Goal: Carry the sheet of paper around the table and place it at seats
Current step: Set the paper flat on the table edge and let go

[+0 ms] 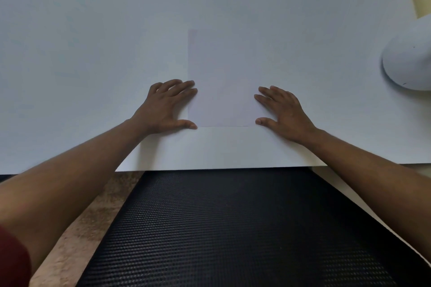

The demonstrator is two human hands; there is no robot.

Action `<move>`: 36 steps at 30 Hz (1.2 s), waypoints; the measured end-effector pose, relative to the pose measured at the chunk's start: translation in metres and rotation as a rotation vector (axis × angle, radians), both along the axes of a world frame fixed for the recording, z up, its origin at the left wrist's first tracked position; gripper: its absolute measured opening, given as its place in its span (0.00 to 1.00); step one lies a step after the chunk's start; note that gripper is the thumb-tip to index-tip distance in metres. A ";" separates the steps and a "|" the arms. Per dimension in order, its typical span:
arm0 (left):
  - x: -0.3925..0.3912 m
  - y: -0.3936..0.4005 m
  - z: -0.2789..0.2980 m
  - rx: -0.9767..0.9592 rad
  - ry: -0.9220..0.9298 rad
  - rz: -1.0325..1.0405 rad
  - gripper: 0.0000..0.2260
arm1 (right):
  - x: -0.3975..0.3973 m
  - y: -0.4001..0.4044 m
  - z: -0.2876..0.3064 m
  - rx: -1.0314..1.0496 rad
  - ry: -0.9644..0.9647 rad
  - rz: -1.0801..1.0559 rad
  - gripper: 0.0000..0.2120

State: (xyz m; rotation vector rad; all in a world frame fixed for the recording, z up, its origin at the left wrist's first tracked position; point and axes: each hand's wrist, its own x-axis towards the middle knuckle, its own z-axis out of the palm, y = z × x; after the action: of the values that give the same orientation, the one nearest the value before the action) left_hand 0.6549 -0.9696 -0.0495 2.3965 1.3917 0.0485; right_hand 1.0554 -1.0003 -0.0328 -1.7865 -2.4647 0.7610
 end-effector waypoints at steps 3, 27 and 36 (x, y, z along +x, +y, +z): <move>0.000 -0.001 0.001 -0.002 -0.016 -0.002 0.48 | -0.002 -0.001 0.002 -0.016 -0.006 0.002 0.35; -0.005 0.001 0.020 -0.052 -0.222 0.077 0.42 | -0.012 0.000 0.039 -0.068 0.071 -0.014 0.35; 0.017 -0.010 0.101 0.104 -0.194 0.081 0.36 | -0.046 -0.003 0.134 0.154 0.012 -0.074 0.30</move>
State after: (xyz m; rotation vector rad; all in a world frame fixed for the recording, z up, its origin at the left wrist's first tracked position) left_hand 0.6717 -0.9795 0.0512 2.3441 1.4256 0.3729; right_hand 1.0095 -1.0035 0.1008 -1.8011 -2.3620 0.5591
